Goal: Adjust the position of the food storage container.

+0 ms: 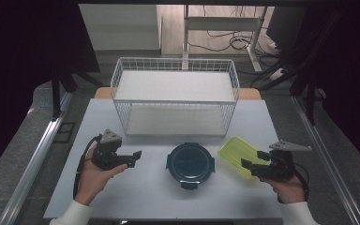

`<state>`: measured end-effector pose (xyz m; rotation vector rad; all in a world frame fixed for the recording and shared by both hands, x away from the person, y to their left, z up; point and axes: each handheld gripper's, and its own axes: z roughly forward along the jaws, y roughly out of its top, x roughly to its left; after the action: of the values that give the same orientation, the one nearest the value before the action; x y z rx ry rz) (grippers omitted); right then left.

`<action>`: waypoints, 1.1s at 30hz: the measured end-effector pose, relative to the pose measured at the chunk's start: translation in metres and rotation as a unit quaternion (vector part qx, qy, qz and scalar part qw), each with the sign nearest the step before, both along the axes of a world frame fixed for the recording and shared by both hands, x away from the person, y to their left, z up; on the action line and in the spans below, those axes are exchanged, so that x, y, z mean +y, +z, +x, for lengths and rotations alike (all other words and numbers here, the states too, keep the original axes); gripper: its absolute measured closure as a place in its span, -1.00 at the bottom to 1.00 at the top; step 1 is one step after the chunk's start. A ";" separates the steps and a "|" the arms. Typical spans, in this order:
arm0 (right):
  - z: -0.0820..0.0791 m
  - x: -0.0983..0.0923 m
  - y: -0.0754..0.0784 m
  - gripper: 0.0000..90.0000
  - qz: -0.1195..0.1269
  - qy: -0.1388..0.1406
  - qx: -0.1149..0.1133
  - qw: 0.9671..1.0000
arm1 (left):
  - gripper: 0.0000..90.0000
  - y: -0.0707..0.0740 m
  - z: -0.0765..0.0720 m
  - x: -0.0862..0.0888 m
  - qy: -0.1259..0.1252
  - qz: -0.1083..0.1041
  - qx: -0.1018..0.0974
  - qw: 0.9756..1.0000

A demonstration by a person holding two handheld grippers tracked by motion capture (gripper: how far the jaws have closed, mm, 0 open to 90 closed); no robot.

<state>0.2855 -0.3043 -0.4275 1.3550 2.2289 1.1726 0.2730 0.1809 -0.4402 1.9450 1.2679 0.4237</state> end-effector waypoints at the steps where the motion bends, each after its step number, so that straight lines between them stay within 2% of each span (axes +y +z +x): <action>1: -0.001 0.001 0.000 -0.50 -0.001 0.002 0.001 1.000 | -0.62 -0.002 0.001 0.000 0.001 -0.004 0.002 1.000; 5: -0.001 0.005 0.003 -0.49 -0.004 0.008 -0.003 1.000 | -0.60 -0.005 0.001 0.001 -0.001 0.001 0.008 1.000; 10: 0.002 0.005 0.000 -0.46 0.000 0.009 0.000 1.000 | -0.61 -0.002 0.001 0.006 0.009 -0.009 0.004 1.000; 14: 0.003 0.007 -0.002 -0.45 -0.005 0.010 0.003 1.000 | -0.55 -0.001 0.002 0.007 0.008 -0.014 0.009 1.000; 15: 0.004 0.008 -0.002 -0.41 -0.007 0.011 0.006 1.000 | -0.51 -0.001 0.001 0.007 0.003 -0.021 0.012 1.000; 17: 0.005 0.010 -0.002 -0.36 -0.006 0.013 0.008 1.000 | -0.50 -0.001 0.001 0.007 0.001 -0.021 0.012 1.000; 22: 0.009 0.018 0.004 -0.28 -0.011 0.017 0.009 1.000 | -0.51 0.001 -0.001 0.005 -0.003 -0.026 0.013 1.000; 27: 0.013 0.025 0.007 -0.23 -0.017 0.019 0.015 1.000 | -0.51 0.003 -0.003 0.004 -0.006 -0.021 0.013 1.000; 30: 0.019 0.034 0.011 -0.22 -0.019 0.023 0.015 0.999 | -0.52 0.003 -0.004 0.006 0.008 -0.016 0.012 1.000; 33: 0.024 0.044 0.015 -0.21 -0.024 0.031 0.016 0.999 | -0.51 0.004 -0.006 0.010 0.009 -0.024 0.014 1.000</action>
<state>0.3091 -0.2607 -0.4127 1.3041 2.3226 1.1172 0.2673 0.1906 -0.4365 1.9069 1.3030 0.3730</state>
